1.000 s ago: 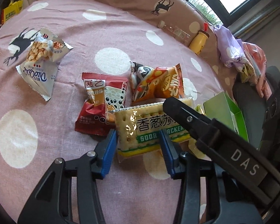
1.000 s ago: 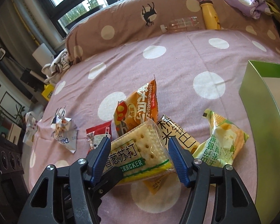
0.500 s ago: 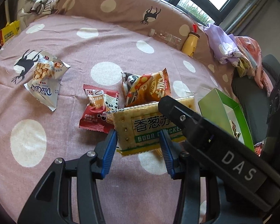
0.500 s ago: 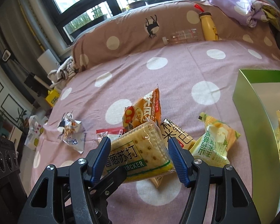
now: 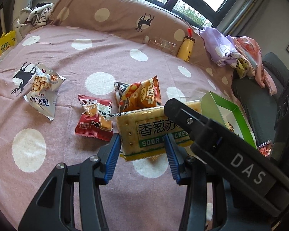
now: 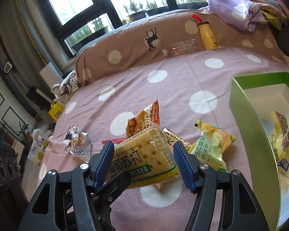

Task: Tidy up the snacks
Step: 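Lift the Soda Cracker pack and carry it over the green box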

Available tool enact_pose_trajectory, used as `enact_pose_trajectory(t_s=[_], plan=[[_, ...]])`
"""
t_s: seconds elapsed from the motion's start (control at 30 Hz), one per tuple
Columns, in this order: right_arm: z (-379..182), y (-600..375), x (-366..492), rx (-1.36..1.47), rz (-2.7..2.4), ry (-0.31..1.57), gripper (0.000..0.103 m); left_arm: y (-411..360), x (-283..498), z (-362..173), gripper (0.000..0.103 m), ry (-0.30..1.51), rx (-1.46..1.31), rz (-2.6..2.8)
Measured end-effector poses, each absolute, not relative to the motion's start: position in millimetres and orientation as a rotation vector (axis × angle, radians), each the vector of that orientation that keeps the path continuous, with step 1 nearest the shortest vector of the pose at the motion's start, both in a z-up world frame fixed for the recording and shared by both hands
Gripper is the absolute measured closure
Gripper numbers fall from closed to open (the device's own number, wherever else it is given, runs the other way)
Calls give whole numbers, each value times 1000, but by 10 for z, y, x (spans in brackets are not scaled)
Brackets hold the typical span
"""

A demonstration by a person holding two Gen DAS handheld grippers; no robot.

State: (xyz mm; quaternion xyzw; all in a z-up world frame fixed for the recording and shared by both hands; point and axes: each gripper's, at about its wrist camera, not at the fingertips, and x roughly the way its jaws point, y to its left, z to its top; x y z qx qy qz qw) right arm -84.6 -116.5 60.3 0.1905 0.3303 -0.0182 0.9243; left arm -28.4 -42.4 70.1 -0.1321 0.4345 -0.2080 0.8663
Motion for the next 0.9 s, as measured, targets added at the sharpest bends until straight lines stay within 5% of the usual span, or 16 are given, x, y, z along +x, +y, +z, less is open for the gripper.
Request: enact_pose_trajectory(t_s=[0.9], plan=[[758,-1421,-1109,486,-50,587,36,-611,-460,947,58,815,-266,-498]])
